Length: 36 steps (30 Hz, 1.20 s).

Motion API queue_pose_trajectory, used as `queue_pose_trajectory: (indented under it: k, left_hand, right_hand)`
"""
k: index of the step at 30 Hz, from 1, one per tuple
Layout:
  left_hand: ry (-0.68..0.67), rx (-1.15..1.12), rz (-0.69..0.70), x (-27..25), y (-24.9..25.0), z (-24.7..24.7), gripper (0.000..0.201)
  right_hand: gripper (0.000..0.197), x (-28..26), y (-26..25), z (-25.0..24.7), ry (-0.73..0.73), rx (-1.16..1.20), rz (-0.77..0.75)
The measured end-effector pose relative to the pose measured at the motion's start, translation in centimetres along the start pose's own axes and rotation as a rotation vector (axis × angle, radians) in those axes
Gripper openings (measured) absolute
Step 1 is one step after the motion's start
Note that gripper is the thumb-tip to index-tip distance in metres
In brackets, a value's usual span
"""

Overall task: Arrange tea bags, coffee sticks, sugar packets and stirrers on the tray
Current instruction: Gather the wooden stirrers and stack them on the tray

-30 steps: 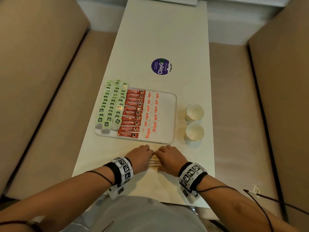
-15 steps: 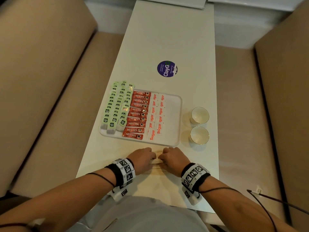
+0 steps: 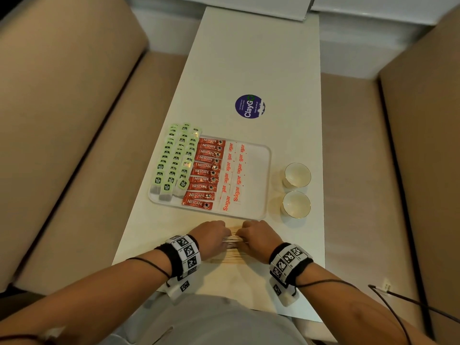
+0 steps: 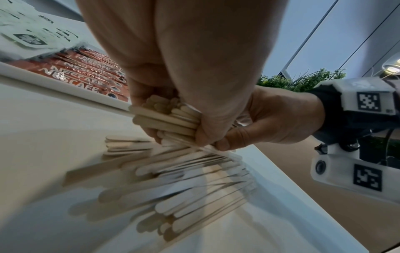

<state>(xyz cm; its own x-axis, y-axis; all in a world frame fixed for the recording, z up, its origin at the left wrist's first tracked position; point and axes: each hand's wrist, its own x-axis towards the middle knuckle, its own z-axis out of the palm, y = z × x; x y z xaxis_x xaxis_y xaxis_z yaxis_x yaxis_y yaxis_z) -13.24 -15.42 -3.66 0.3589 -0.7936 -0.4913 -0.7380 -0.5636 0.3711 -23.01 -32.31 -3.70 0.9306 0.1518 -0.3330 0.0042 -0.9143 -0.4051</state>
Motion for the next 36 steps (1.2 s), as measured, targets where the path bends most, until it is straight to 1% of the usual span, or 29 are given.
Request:
queue_pose_trajectory:
  k: [5, 10, 14, 17, 21, 24, 28, 30, 32, 34, 36]
  left_hand:
    - [-0.020, 0.024, -0.005, -0.1, 0.2, -0.5, 0.023]
    - [-0.019, -0.006, -0.022, -0.1, 0.2, -0.6, 0.021]
    - [-0.026, 0.010, -0.016, -0.5, 0.0, -0.8, 0.020]
    - [-0.026, 0.001, 0.000, -0.6, 0.0, -1.2, 0.022]
    - [-0.024, 0.064, 0.013, -0.4, 0.3, -1.9, 0.024]
    - [-0.025, 0.080, -0.002, -0.4, 0.5, -2.4, 0.029]
    - [-0.047, 0.028, -0.037, -0.5, 0.6, -3.4, 0.033]
    - [-0.060, -0.036, -0.048, -0.5, 0.4, -3.7, 0.031]
    - [-0.050, -0.104, -0.057, -0.5, 0.0, -3.7, 0.032]
    - [0.013, -0.186, -0.059, -0.5, -0.3, -3.8, 0.041]
    - [0.068, -0.233, -0.062, -0.6, -0.2, -4.1, 0.043]
  right_hand:
    - [0.027, 0.1, -0.2, -0.4, -0.011, 0.004, 0.019]
    - [0.023, 0.3, -0.3, -0.8, -0.022, 0.005, 0.024]
    - [0.026, 0.2, -0.3, -1.0, -0.042, 0.013, 0.028]
    - [0.030, 0.3, -0.4, -1.3, -0.093, 0.038, 0.033]
    - [0.028, 0.4, -0.5, -1.8, -0.139, 0.010, -0.003]
    - [0.030, 0.5, -0.5, -2.4, -0.140, -0.029, -0.020]
    - [0.031, 0.5, -0.6, -3.5, -0.103, -0.014, -0.048]
    - [0.039, 0.3, -0.6, -4.3, -0.070, 0.023, -0.037]
    - [0.054, 0.0, -0.5, -5.5, -0.013, 0.065, 0.015]
    - [0.065, -0.2, -0.2, -6.6, 0.082, 0.148, 0.093]
    - [0.064, -0.2, 0.0, -7.6, 0.201, 0.296, 0.188]
